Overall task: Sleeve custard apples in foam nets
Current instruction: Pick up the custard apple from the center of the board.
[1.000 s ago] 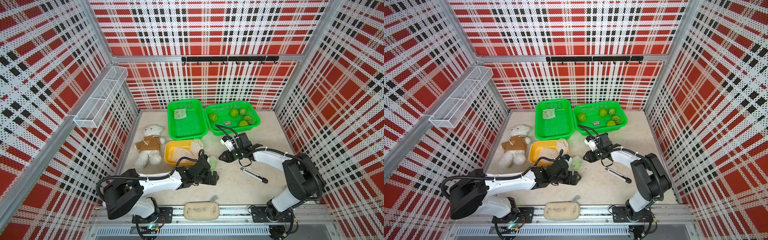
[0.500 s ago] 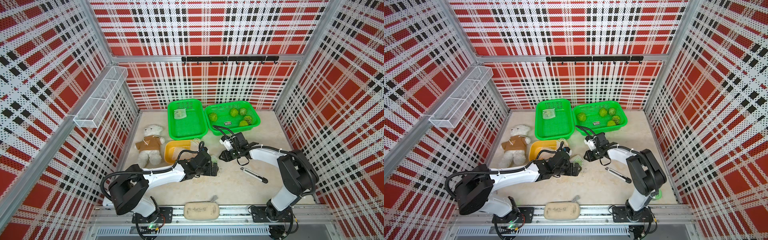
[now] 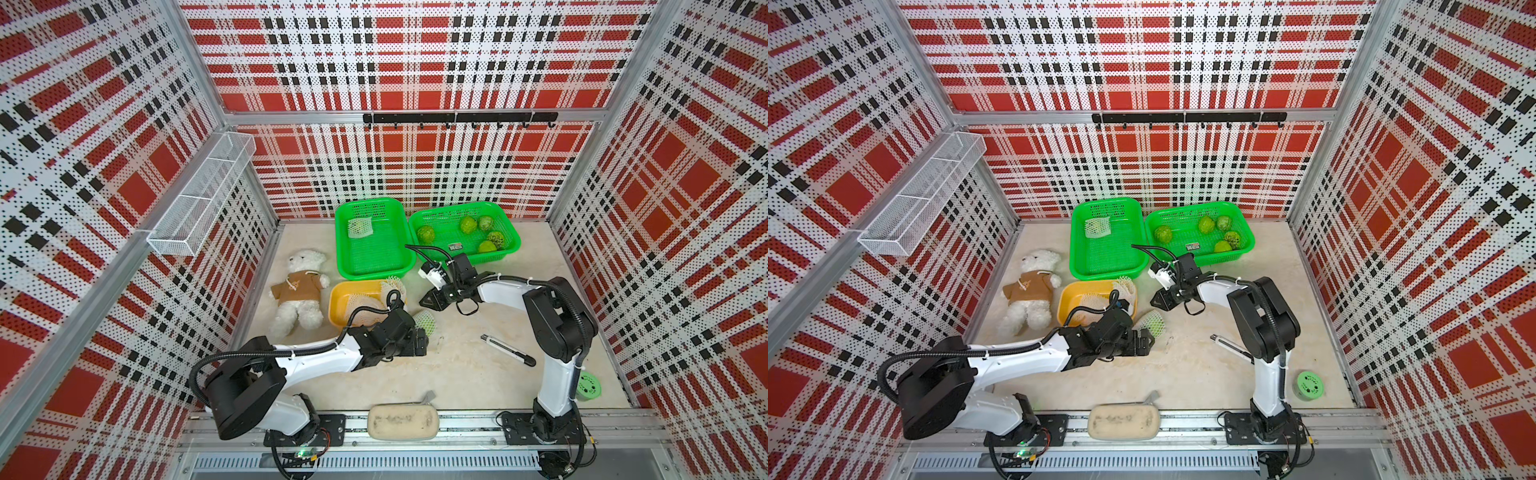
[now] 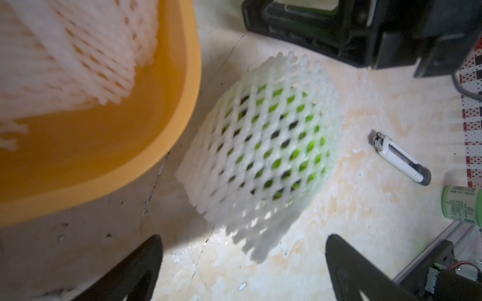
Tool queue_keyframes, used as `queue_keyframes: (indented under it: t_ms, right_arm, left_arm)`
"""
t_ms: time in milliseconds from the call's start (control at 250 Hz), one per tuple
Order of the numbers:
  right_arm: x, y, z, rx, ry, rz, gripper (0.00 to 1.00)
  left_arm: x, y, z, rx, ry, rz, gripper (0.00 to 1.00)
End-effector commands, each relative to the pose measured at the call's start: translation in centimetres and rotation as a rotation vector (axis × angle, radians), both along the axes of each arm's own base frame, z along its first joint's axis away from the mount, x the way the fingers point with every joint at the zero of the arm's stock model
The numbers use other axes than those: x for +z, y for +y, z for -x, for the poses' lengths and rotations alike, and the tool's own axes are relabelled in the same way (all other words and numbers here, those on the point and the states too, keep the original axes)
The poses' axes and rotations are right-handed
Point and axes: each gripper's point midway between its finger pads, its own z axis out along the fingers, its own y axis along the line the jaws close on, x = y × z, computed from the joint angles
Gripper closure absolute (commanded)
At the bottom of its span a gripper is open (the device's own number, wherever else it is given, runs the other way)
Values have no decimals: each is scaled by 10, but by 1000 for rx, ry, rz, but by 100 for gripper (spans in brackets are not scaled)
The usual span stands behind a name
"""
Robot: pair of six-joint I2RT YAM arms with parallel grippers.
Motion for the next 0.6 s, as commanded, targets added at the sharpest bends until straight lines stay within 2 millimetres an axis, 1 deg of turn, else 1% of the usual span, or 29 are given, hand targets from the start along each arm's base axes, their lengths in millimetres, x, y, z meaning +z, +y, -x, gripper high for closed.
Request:
queue_keyframes:
  t_ms: [0,108,144,316,412,512,596]
  right_arm:
    - [2,4,22,59,-17,-19,74]
    - [-1,-7,39,18,11,-12,75]
    - [-3,-9,48,15,24,-9,75]
    - [-4,-14,78,-26,55,11,75]
    - [-5,-18,83,-75,87,10,75]
    - [-9,-20,86,-100,108,16,75]
    - [-17,-28,83,-154,121,61,75]
  left_arm:
    - [8,-8,-4,-13,-19,39,1]
    - [4,-8,-3,-15,-6,31,1]
    - [3,-9,-3,-18,-7,29,1]
    - [-1,-11,-1,-55,3,-10,1]
    - [-3,-11,1,-76,6,-45,1]
    - [1,-18,-1,-113,-24,-59,1]
    - [4,-25,-1,-165,-34,-90,1]
